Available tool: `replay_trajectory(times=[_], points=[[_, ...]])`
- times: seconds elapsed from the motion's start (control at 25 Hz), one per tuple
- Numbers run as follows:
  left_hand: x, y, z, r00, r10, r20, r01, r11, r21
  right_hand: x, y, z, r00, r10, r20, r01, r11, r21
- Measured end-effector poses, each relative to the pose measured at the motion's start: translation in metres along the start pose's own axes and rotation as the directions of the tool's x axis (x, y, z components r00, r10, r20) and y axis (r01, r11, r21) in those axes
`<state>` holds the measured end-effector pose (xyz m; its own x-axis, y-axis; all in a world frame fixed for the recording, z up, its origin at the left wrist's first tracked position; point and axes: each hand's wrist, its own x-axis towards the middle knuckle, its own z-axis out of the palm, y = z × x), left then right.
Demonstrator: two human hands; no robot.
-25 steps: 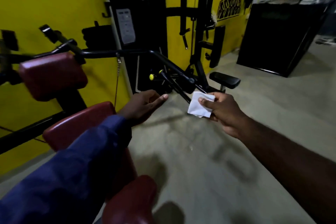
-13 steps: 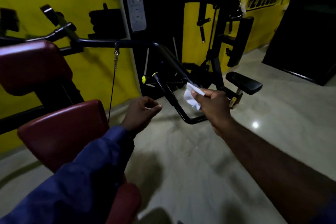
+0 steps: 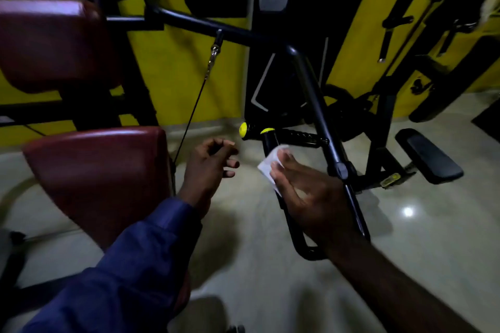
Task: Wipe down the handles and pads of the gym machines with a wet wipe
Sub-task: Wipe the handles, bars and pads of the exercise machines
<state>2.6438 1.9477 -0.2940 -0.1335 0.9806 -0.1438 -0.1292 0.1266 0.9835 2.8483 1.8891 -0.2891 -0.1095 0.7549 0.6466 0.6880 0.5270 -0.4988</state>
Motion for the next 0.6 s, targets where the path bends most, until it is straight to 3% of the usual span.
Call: replay_trajectory(times=[0.12, 0.24, 0.28, 0.4, 0.52, 0.6], points=[[-0.009, -0.004, 0.003, 0.997, -0.007, -0.081, 0.004, 0.999, -0.038, -0.032, 0.0, 0.002, 0.99, 0.114, -0.087, -0.114, 0.993, 0.008], [-0.019, -0.003, 0.014, 0.988, 0.009, -0.155, -0.016, 0.999, -0.043, 0.014, -0.005, 0.018, 0.906, 0.422, 0.031, -0.411, 0.86, 0.304], [-0.023, -0.002, 0.02, 0.981, 0.029, -0.191, -0.038, 0.998, -0.041, 0.036, -0.003, 0.023, 0.877, 0.47, 0.101, -0.475, 0.815, 0.331], [-0.032, 0.005, 0.037, 0.954, 0.081, -0.288, -0.099, 0.994, -0.046, 0.057, 0.008, 0.029, 0.869, 0.394, 0.301, -0.464, 0.859, 0.216], [-0.049, 0.006, 0.047, 0.932, 0.096, -0.349, -0.117, 0.992, -0.04, -0.002, 0.01, 0.013, 0.773, 0.367, 0.517, -0.521, 0.832, 0.189], [-0.062, 0.004, 0.053, 0.914, 0.097, -0.394, -0.11, 0.994, -0.012, -0.016, 0.006, 0.007, 0.749, 0.368, 0.551, -0.545, 0.816, 0.196]])
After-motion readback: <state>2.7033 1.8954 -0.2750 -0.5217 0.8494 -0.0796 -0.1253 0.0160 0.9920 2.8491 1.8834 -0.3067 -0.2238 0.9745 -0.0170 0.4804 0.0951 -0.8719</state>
